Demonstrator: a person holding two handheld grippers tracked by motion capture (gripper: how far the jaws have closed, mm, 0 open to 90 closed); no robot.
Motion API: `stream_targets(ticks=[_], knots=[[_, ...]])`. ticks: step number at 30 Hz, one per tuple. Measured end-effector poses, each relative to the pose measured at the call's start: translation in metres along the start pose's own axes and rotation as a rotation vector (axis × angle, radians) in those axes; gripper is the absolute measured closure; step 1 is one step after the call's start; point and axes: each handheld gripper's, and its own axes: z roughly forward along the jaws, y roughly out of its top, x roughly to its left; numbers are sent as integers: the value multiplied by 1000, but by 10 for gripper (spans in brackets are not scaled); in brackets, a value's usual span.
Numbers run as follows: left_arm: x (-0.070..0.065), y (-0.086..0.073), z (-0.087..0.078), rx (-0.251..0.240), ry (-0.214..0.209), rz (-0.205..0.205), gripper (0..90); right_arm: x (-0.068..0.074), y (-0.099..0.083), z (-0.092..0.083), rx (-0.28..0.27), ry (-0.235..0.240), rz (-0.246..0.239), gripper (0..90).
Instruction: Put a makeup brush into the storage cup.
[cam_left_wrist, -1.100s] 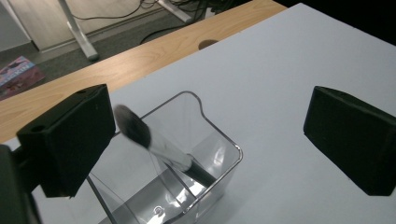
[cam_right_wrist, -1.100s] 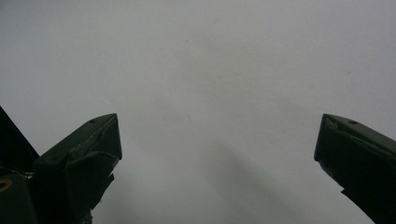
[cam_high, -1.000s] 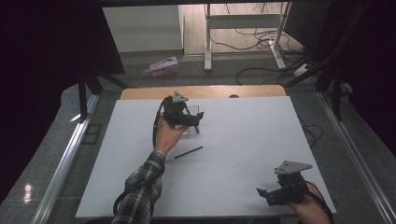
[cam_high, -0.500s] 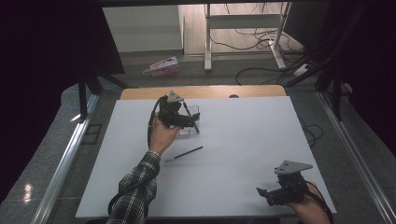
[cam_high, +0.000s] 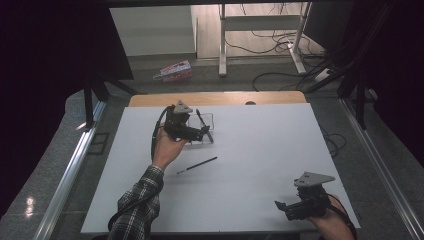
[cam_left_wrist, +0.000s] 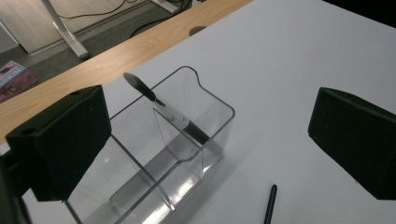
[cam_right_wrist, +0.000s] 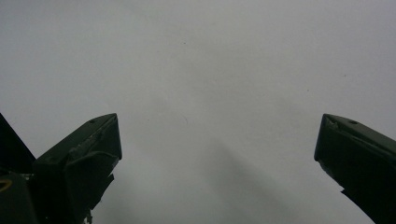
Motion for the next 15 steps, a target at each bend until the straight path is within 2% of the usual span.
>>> stream_targets(ticks=[15], knots=[[6, -9, -23, -18, 11, 0, 0, -1, 0, -1, -11, 0, 3, 3]])
